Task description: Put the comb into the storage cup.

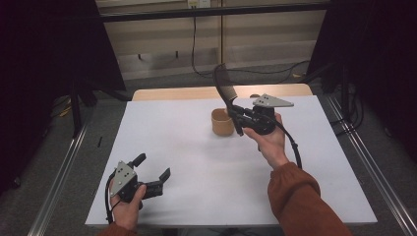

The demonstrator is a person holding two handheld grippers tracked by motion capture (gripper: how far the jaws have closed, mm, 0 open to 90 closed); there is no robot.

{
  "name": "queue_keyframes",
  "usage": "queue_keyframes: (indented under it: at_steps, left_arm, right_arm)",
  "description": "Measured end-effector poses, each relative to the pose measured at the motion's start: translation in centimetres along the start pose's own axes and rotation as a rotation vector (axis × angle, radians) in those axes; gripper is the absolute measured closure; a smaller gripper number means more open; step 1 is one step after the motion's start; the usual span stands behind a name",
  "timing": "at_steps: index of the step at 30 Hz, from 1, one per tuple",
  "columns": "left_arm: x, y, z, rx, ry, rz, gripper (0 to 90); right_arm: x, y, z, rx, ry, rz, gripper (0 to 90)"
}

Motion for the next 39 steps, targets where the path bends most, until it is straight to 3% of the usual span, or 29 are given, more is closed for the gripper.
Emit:
queue_keyframes:
  at_steps: [25,39]
  left_arm:
    - [-0.2,0.0,0.1,-0.004,0.009,0.006,2.1]
    - [-0.2,0.0,0.1,-0.007,0.003,0.001,2.1]
  right_arm:
    - [0.9,1.7,-4.2,0.037,0.017,-0.002,73.2]
    - [2.6,1.3,-6.4,0.036,-0.031,-0.006,73.2]
Point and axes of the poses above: each handheld gripper's, and its own axes: z roughly backward along the jaws, y roughly out of its top, x roughly to its right, the point moved 3 cm from there along -z, roughly forward along the jaws, and after that the axes turned 13 degrees about x, right-handed, at the moved point
